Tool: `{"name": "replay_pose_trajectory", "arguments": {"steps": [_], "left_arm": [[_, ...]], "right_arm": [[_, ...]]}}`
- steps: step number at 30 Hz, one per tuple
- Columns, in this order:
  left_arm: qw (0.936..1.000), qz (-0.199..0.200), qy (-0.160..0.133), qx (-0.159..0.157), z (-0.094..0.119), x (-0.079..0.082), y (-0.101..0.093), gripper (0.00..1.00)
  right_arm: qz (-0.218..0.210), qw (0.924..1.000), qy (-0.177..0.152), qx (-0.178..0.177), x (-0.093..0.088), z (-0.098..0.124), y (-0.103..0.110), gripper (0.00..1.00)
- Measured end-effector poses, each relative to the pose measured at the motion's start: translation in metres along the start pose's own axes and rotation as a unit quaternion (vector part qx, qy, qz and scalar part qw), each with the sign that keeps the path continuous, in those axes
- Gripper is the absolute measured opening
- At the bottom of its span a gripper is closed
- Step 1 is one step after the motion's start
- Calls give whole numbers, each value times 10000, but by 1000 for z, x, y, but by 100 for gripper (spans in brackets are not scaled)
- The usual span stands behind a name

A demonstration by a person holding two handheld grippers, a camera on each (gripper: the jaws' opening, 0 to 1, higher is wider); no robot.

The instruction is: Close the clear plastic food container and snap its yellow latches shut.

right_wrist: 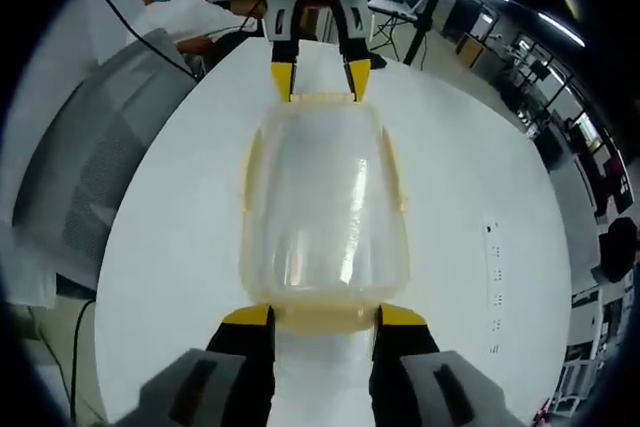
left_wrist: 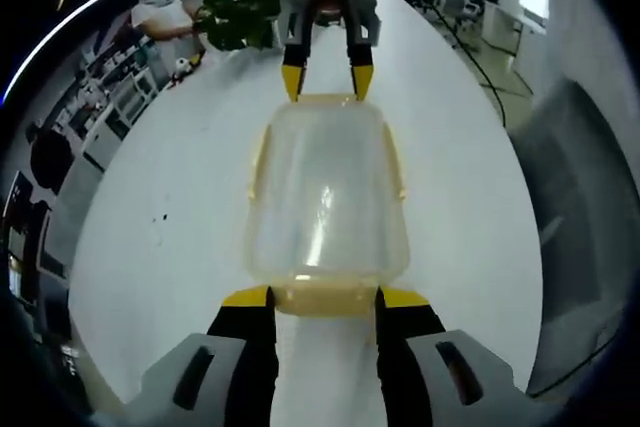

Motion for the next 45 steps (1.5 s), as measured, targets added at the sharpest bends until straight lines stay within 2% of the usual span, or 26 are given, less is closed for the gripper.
{"name": "replay_pose_trajectory", "arguments": {"steps": [10,29,45], "left_arm": [[10000,-39,-28,-37,-19,16,4,36],[9996,-12,-248,-96,-38,38,4,36],[9996,-70,-246,-148,-49,46,5,36]], "right_arm": [[-76,9999,70,-29,-23,4,-2,34],[-115,9999,77,-20,-56,12,-4,34],[-265,9996,97,65,-69,7,-4,34]]}}
Point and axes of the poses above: the point that each gripper's makers call its tool centre point, and the gripper's own axes: z roughly backward along the fingers, y roughly to its left, x roughly out of its top, the point moved 7 cm from there along z, roughly backward along the fingers, and after that the axes turned 2 degrees about x, right-handed, at the moved point
